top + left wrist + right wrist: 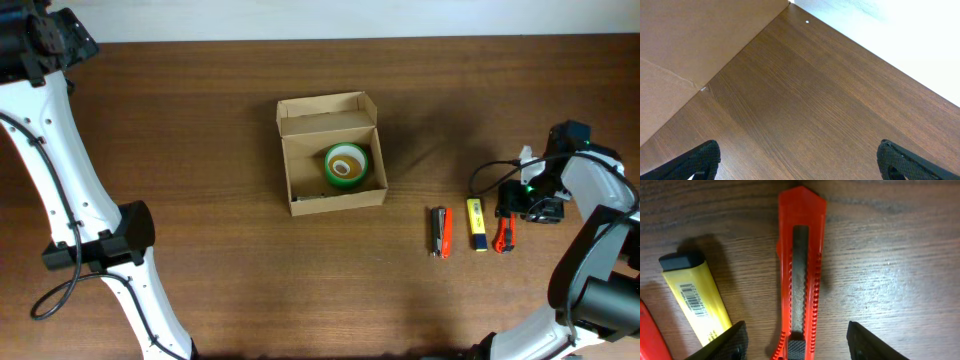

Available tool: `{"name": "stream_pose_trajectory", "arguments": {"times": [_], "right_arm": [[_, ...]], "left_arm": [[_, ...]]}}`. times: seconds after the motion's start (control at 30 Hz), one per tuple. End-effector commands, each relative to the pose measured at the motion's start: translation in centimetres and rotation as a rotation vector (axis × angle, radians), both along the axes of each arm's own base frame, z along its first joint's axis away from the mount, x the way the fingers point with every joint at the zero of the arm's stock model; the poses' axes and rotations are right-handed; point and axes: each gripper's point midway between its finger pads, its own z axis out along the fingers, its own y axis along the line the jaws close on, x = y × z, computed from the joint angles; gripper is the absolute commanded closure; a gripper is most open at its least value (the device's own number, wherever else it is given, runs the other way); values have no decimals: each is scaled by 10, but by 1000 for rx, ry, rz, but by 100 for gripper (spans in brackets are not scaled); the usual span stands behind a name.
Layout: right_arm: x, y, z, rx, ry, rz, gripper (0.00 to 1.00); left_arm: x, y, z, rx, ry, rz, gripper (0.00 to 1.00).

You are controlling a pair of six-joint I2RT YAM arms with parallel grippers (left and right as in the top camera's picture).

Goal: Pack container
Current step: 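Lower the right gripper and grasp the red box cutter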

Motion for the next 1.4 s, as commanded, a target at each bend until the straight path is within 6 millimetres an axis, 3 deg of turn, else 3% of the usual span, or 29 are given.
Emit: {"name": "stream_pose_trajectory", "arguments": {"times": [0.0,0.67,0.97,1.13,1.27,1.37], "right_arm": [[6,-5,3,-46,-4,90,36],[0,-3,-25,-19,69,83,44],[-4,-5,-37,-22,106,77,64],[0,-5,-37,-26,92,28,95],[17,-1,-28,14,35,-31,96],[38,-1,-1,43,-9,-32,96]], "left_arm": [[-8,3,14,25,-21,3,0],[-8,3,14,25,-21,3,0],[-8,3,14,25,-21,3,0],[-8,3,14,25,-21,3,0],[-8,3,14,25,-21,3,0],[-8,3,14,25,-21,3,0]]}}
